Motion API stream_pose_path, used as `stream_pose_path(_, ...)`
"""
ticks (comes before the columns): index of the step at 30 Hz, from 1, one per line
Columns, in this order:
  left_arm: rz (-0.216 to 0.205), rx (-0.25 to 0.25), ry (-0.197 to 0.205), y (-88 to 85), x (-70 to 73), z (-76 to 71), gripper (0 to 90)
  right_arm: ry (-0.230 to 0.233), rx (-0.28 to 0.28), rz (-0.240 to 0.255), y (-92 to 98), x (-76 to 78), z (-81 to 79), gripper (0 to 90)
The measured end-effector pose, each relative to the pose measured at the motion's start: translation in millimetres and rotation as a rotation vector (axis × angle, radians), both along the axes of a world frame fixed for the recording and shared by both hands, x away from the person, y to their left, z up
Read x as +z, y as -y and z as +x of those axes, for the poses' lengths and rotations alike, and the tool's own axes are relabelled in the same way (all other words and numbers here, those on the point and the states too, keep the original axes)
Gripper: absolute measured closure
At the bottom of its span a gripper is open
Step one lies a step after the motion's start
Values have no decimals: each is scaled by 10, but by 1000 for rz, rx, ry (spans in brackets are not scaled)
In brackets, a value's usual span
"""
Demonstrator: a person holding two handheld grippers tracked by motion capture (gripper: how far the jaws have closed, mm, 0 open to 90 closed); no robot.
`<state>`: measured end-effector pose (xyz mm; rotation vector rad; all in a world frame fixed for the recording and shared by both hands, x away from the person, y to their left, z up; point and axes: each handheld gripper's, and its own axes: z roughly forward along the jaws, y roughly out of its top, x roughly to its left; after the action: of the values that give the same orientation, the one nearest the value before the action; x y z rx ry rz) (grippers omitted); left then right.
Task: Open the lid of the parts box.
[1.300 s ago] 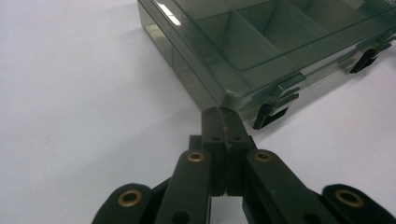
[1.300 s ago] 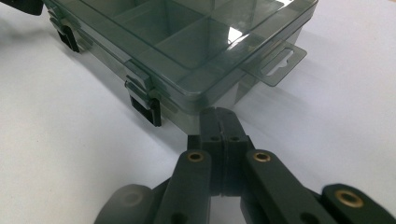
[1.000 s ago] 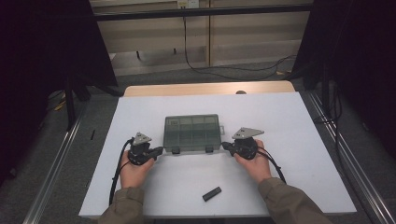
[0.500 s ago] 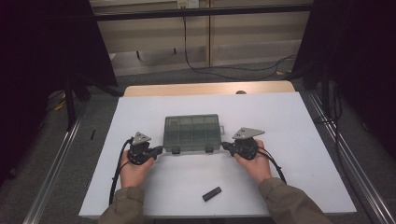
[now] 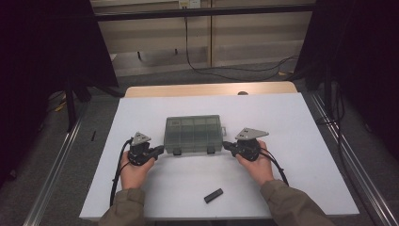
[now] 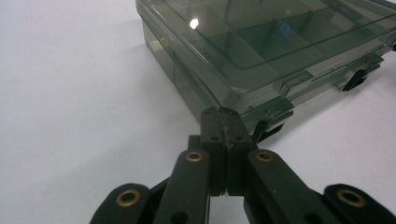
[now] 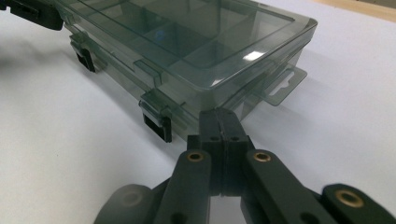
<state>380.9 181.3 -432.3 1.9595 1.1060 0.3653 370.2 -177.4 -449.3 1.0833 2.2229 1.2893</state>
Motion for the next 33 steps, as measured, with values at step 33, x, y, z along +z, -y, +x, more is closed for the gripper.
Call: stream_pose_path(33,-24,47,104,83,89,-11,788,86,11,18,-149,3,41,900)
